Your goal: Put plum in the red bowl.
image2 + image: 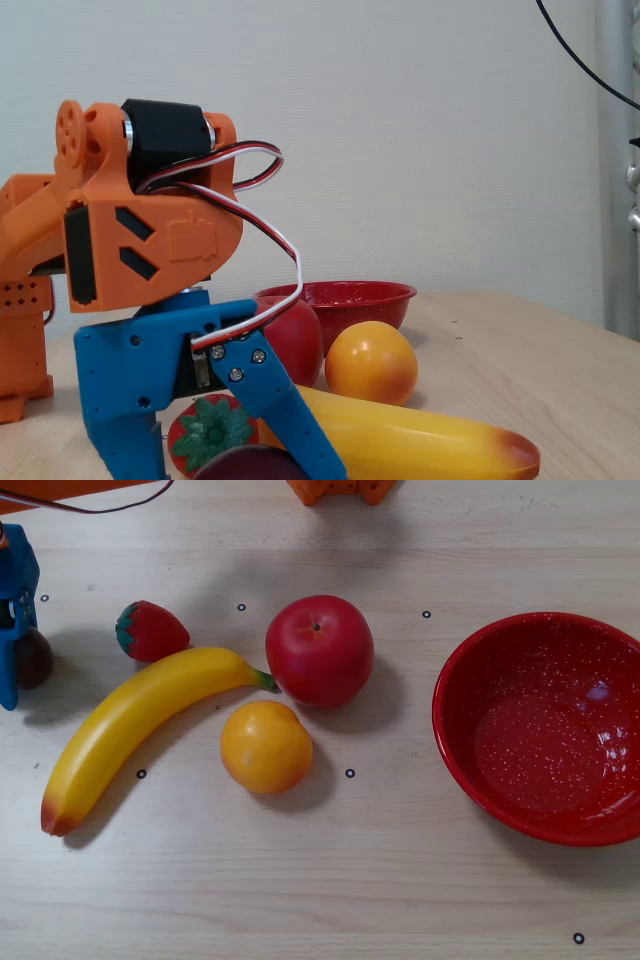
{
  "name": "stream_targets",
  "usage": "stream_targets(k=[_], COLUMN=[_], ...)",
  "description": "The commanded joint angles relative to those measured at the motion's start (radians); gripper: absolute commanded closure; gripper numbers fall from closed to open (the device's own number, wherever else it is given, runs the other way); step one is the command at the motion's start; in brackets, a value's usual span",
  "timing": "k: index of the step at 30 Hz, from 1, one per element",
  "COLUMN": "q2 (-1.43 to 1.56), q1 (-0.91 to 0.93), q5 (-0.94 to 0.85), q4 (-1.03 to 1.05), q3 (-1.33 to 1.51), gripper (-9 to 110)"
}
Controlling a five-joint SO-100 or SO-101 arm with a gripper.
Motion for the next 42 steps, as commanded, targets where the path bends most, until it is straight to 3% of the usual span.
stream_targets(k=[1,10,25,36,42], q2=[0.106,0.325,1.131,1.597,1.738], q1=[-0.054,0.035,0.399,0.888,1.161], q5=[0.006,-0.129,-0.515,-0.991,-1.190], q4=[0.003,0.120,0.127,0.114,-0.021], q3=[-0.069,-0.038,0.644,1.031,1.238], gripper=[101,101,101,101,101])
